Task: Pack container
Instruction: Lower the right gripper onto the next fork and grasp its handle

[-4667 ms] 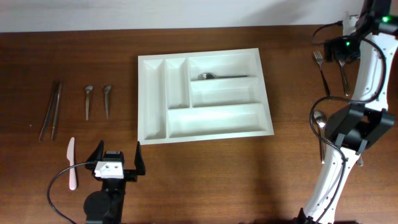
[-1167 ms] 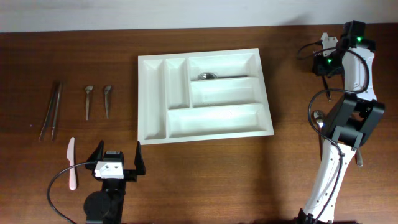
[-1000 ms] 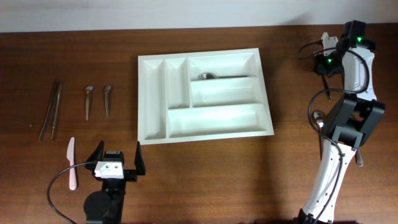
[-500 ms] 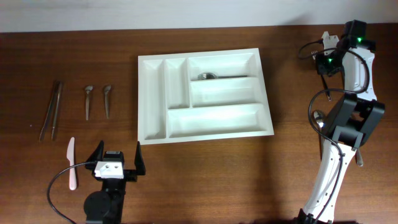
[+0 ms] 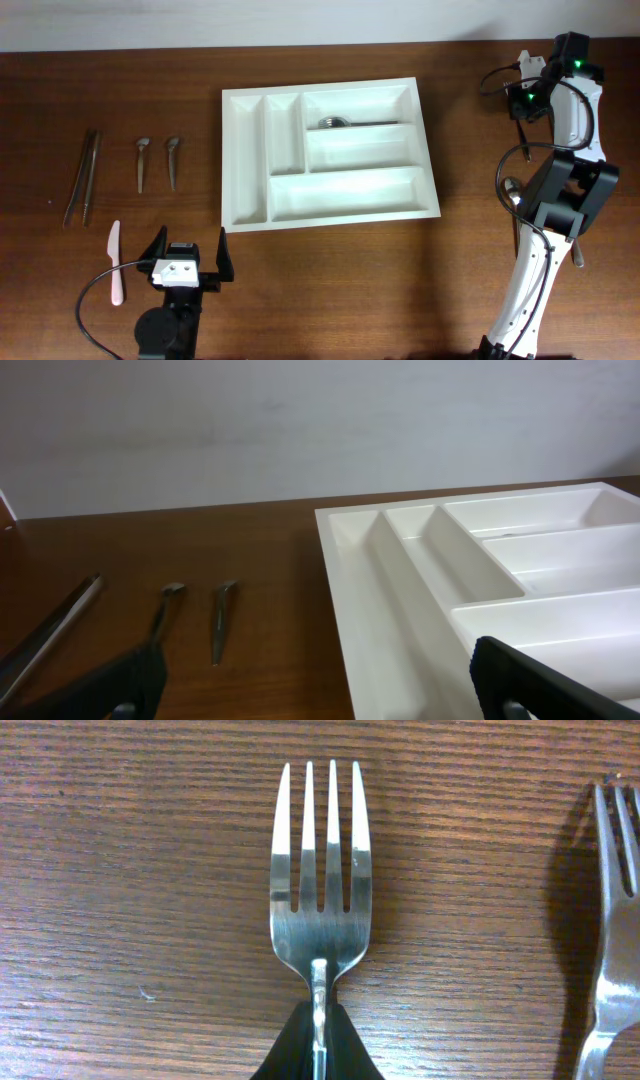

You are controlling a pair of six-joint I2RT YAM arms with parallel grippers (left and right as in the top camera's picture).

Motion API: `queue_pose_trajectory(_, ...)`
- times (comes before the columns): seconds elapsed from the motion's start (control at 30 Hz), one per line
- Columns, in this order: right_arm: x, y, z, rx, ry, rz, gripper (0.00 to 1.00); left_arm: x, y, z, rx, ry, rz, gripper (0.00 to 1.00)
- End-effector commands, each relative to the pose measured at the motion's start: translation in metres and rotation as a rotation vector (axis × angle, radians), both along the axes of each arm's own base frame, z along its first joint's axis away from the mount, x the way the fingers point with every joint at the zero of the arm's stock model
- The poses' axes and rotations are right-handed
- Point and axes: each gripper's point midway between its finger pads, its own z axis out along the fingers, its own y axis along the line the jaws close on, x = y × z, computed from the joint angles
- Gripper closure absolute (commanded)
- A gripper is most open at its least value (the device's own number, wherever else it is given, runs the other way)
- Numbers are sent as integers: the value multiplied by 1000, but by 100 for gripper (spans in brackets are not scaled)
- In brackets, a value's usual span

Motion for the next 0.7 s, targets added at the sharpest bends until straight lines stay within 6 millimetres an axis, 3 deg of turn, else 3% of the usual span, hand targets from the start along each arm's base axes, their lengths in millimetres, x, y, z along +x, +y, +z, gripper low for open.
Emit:
queue_pose_trajectory(0.0,-18,-10,-40,-15,95,-28,96,0,1,0,-7,-2,2,1)
queue_pose_trajectory(0.17,-16,-8,-33,-12,88,-24,96,0,1,0,-7,-2,2,1)
queue_pose_trajectory(0.37,-7,-7,7,-9,38,-14,96,0,1,0,-7,-2,2,1)
queue_pose_trajectory(0.67,-3,-1,41,3,-7,26,96,0,1,0,-7,-2,2,1)
